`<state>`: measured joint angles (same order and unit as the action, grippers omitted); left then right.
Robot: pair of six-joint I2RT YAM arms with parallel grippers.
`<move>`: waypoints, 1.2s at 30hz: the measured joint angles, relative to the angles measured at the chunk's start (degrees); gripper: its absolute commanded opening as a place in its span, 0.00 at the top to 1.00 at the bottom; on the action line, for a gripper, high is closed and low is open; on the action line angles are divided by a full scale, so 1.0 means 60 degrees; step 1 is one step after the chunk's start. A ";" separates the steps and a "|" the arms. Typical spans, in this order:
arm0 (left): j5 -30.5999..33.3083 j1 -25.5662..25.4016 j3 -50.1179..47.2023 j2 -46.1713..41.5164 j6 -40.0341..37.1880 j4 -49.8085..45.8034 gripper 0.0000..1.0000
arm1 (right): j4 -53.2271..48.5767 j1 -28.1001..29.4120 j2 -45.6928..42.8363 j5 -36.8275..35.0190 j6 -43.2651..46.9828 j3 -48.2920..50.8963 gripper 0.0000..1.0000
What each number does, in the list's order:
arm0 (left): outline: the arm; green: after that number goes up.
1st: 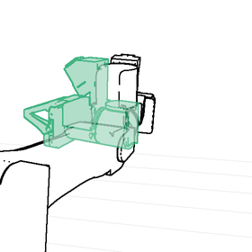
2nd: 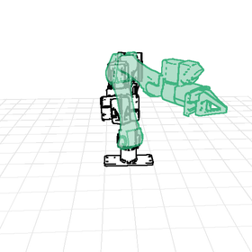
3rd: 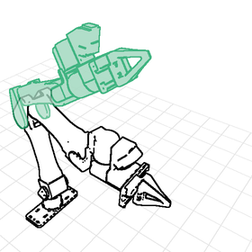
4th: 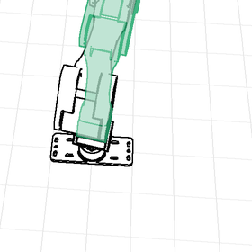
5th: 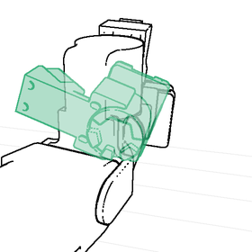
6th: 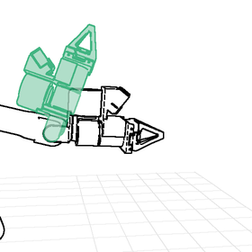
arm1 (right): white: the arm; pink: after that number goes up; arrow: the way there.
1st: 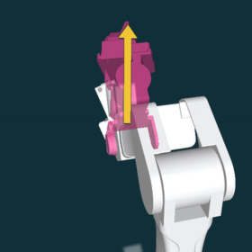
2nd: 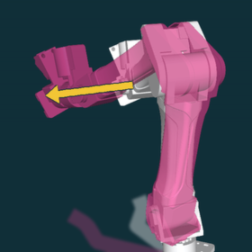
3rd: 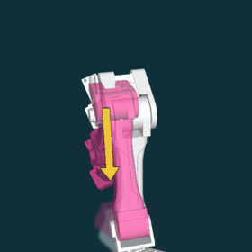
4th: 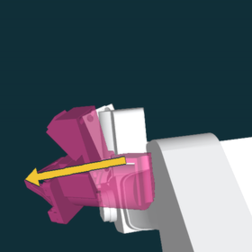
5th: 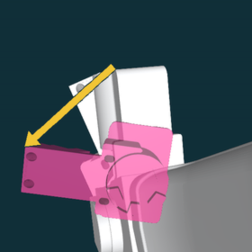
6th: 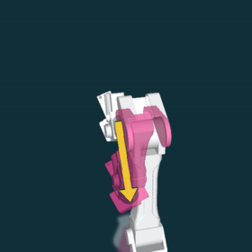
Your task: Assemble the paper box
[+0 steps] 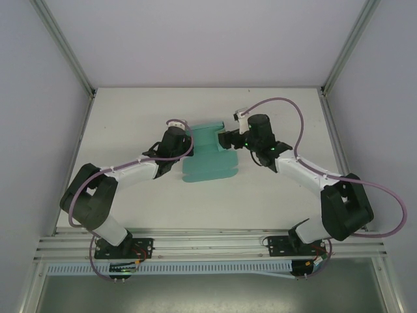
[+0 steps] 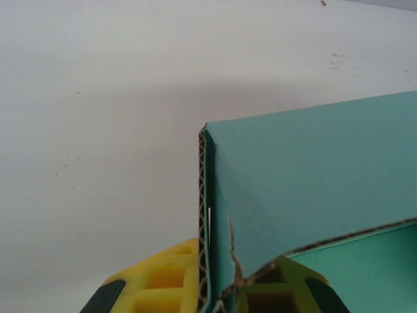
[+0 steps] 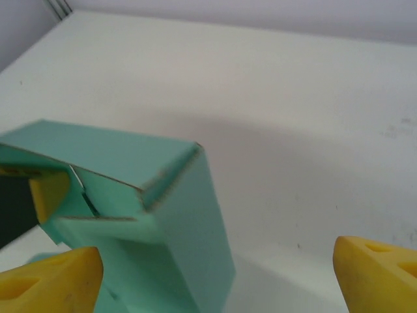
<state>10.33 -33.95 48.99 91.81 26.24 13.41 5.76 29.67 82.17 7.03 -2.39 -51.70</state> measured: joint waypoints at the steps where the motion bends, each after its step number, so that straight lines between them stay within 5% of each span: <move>1: -0.0007 0.0000 0.0000 0.0000 -0.0022 0.0000 1.00 | -0.0102 -0.0131 0.0026 0.0204 0.0029 0.0044 0.11; 9: -0.0222 0.0000 0.0000 0.0000 -0.0135 -0.0011 1.00 | -0.0535 -0.0295 0.1020 0.1304 0.0160 -0.0262 0.20; 22: -0.0430 0.0000 0.0000 0.0000 -0.0200 -0.0029 1.00 | -0.0532 -0.0295 0.2262 0.1235 0.0168 -0.1253 0.37; 25: -0.0448 0.0000 0.0015 0.0000 -0.0200 -0.0033 1.00 | -0.0532 -0.0295 0.2437 0.1224 0.0149 -0.1413 0.51; 29: -0.0499 0.0000 0.0018 0.0000 -0.0200 -0.0033 1.00 | -0.0539 -0.0259 0.2539 0.0998 0.0095 -0.1537 0.54; 36: -0.0619 0.0007 0.0087 0.0000 -0.0200 -0.0076 1.00 | -0.0641 -0.0153 0.2772 0.0346 0.0080 -0.1861 0.90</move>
<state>6.61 -33.91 49.52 91.81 25.04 12.95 1.91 28.75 98.80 9.10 -1.91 -62.87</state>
